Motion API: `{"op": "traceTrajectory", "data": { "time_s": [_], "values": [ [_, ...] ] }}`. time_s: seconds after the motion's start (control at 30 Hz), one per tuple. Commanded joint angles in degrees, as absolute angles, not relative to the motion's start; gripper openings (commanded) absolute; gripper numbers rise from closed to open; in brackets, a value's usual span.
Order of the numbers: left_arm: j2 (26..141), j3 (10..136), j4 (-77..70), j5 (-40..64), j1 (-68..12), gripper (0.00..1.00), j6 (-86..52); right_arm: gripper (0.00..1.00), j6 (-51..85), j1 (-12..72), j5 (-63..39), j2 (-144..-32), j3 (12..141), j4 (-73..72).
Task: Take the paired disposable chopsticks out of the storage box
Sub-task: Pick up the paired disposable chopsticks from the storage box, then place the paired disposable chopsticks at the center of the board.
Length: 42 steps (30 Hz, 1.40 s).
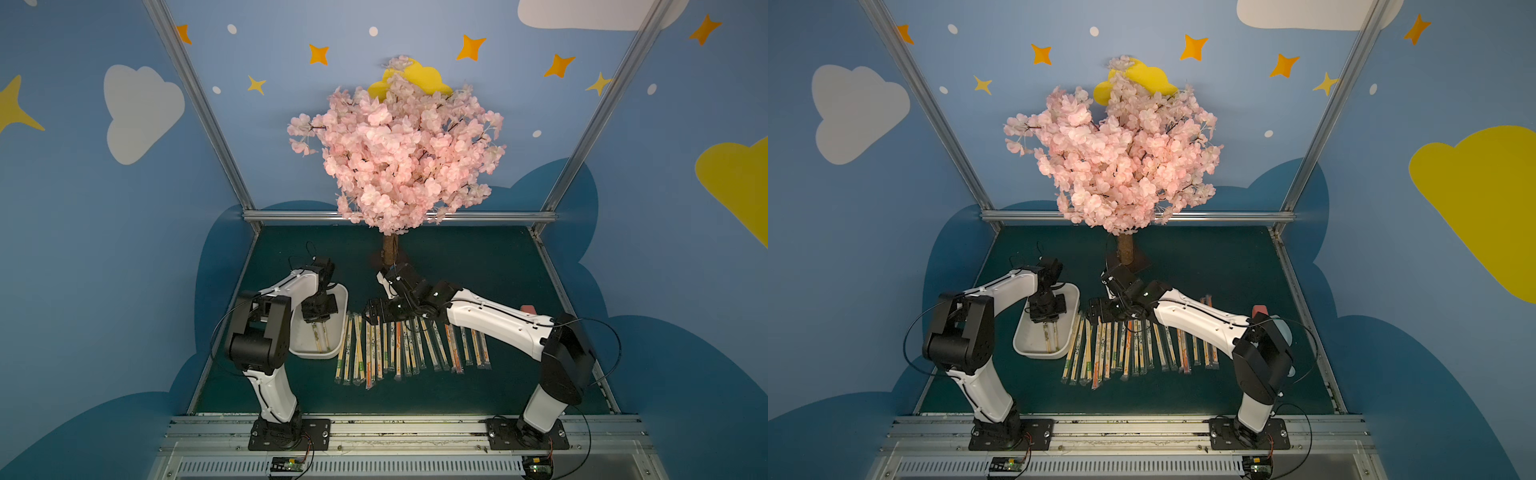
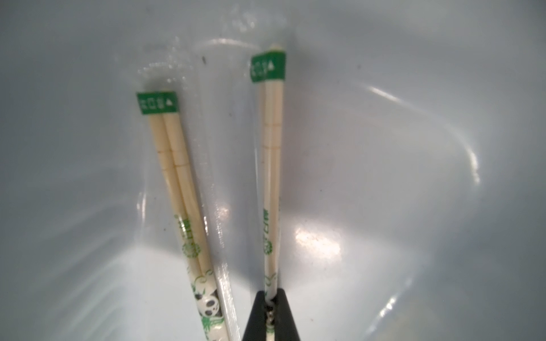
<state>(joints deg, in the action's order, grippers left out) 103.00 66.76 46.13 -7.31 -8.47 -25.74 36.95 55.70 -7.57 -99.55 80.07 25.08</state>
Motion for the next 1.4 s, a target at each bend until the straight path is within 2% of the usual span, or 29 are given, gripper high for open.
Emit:
{"op": "traceTrajectory", "data": {
  "time_s": [0.0,0.47,0.77,0.93,1.07,1.23,1.37],
  "values": [
    [98.38,68.94,49.15,-6.94,-8.26,0.03,-24.56,0.96,36.43,55.77,-6.51,-98.73,80.20,24.66],
    [84.14,63.35,46.38,1.75,-9.66,0.03,-26.05,0.96,38.98,54.10,-5.43,-95.85,74.42,22.84],
    [79.21,58.72,40.24,2.02,-20.13,0.03,-33.50,0.96,40.23,51.06,-3.63,-89.85,67.89,22.87],
    [81.36,59.05,36.57,1.32,-26.34,0.03,-38.05,0.96,41.46,48.50,-1.46,-84.66,62.88,24.56],
    [85.34,61.36,34.45,0.90,-31.46,0.03,-40.52,0.97,46.11,47.31,4.52,-79.08,57.28,25.57],
    [93.25,66.27,31.71,1.69,-37.07,0.03,-42.83,0.97,44.74,45.86,9.64,-71.55,50.75,24.91],
    [100.87,72.53,30.86,2.76,-40.77,0.03,-43.85,0.97,44.69,43.85,9.68,-67.92,48.65,26.63]
  ]
}}
